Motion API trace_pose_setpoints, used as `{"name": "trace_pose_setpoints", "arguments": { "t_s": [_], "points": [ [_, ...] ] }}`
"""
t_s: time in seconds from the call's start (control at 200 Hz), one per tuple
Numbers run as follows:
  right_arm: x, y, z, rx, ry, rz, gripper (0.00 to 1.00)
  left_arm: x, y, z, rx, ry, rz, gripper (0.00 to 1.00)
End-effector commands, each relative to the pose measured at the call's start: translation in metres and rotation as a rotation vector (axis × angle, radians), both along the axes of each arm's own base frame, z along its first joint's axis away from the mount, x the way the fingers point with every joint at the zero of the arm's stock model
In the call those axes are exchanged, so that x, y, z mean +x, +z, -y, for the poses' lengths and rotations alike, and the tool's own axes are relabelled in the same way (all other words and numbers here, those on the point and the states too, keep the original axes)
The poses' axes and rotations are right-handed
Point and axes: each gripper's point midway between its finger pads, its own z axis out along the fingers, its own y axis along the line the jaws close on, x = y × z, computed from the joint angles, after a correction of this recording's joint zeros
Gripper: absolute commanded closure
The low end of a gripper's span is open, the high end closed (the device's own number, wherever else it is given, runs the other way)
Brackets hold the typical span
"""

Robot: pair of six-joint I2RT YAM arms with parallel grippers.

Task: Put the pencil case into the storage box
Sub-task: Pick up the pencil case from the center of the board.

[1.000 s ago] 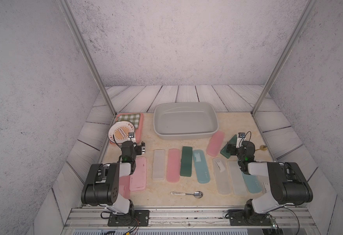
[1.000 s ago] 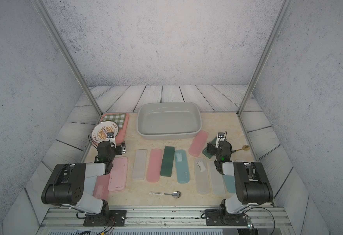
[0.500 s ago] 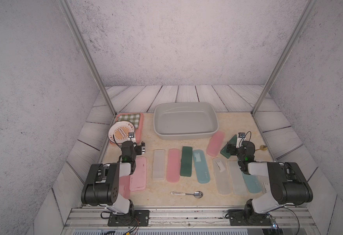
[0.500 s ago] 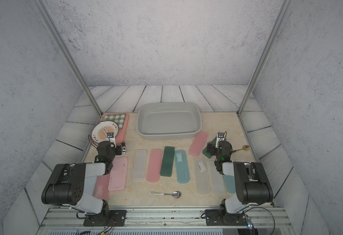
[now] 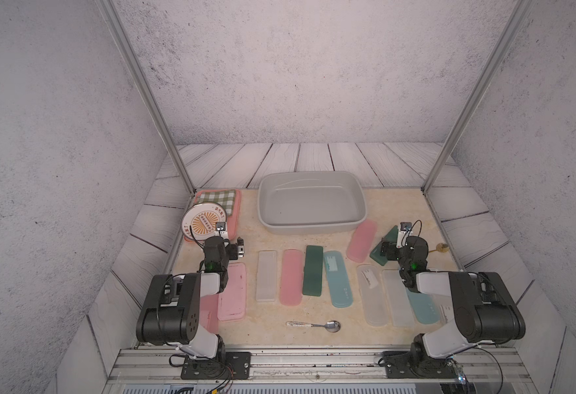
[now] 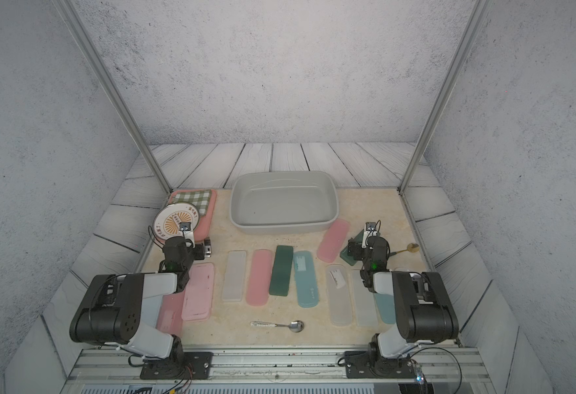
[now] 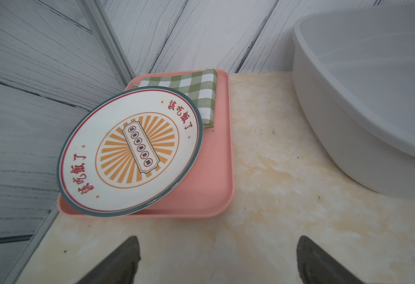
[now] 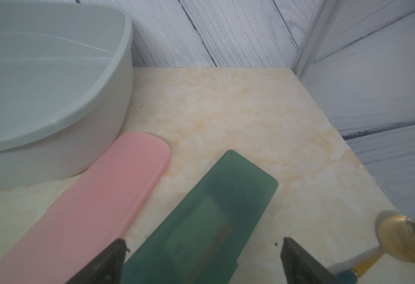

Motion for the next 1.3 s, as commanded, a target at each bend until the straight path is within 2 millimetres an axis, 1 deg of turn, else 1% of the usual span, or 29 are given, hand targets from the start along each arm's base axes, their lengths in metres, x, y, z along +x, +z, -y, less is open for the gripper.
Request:
{"name": "trace_pose_setpoints", "arguments": {
  "t_s": [0.0, 1.161, 1.246, 1.296],
  "points": [
    [0.001, 0.003, -0.002, -0.003, 0.006, 0.006, 0.01, 0.0, 0.005, 0.003, 0.003, -0.012, 0.017, 0.0],
    [0.001, 0.003, -0.002, -0.003, 0.007, 0.006, 0.01, 0.0, 0.006, 0.003, 0.003, -0.013, 0.019, 0.0],
    [0.001, 0.003, -0.001, -0.003, 0.006, 0.006, 0.01, -0.003, 0.006, -0.004, 0.004, 0.03, 0.029, 0.0],
    [0.001, 0.003, -0.001, -0.003, 0.006, 0.005, 0.01, -0.009, 0.007, -0.007, 0.002, 0.05, 0.053, 0.0]
  ]
}}
